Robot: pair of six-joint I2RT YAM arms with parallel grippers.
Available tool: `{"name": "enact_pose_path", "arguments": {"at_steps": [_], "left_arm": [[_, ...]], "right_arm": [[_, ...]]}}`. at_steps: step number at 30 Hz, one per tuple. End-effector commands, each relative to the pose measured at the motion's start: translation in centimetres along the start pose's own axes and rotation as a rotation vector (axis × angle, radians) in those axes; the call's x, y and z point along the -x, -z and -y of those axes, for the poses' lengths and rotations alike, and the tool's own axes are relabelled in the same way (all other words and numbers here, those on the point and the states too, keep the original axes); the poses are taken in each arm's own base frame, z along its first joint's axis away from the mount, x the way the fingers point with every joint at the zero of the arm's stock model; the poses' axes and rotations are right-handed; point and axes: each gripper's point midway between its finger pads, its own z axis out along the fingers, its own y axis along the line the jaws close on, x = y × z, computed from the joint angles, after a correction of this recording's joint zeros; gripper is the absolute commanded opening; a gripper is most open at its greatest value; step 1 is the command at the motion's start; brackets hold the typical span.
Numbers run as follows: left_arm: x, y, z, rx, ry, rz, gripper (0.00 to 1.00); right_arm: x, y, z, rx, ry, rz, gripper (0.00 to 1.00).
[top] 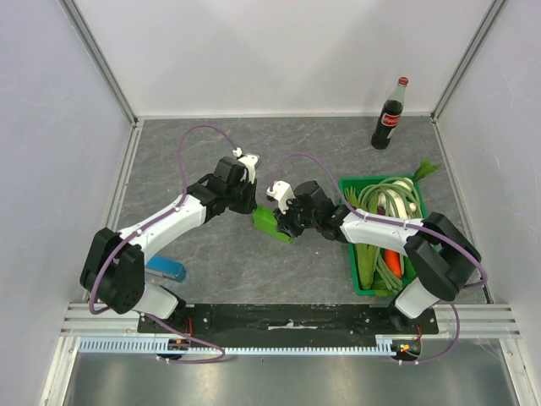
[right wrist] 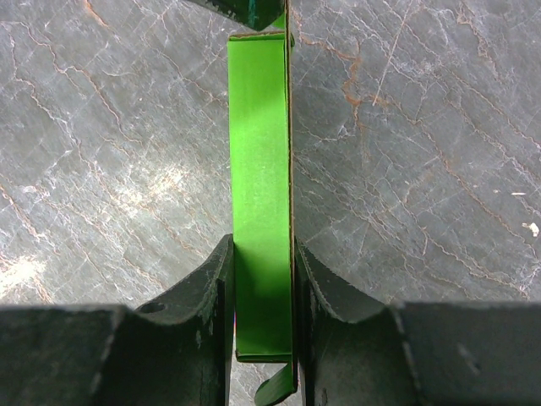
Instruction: Fold the paper box
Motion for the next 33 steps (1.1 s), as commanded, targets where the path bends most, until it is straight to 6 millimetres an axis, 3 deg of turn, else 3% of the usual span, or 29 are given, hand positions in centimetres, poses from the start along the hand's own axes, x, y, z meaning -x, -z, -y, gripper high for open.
{"name": "enact_pose_path", "arguments": {"at_steps": [1,8,10,16,24,33], "left_arm": [[2.1,0.4,0.3,-0.012,-0.015,0.058,0.20],[1.7,-0.1,0.1,-0.005,-0.029,0.039,0.10],[1.4,-0.2,0.2,-0.006,-0.021,0.031,0.02],[1.3,0.2,0.7,-0.006,0.092,-0.005,0.02],[-0.9,-0.4,0.0,0.023,0.152,-0.014,0.02],[-2.6,-0.6,-1.1,0.050,0.101,0.014,0.02]], "right_arm": [[-0.7,-0.1,-0.1,0.011,-0.002,-0.033,0.19],[-0.4,-0.1,-0.2,0.018,0.001,-0.028,0.19],[-0.4,-0.2,-0.2,0.018,0.001,-0.031,0.19],[-0.5,-0.3,-0.2,0.020,0.001,-0.032,0.18],[-0.4,-0.1,-0.2,0.019,0.003,-0.028,0.18],[-0.4,-0.1,-0.3,0.020,0.000,-0.026,0.17]]}}
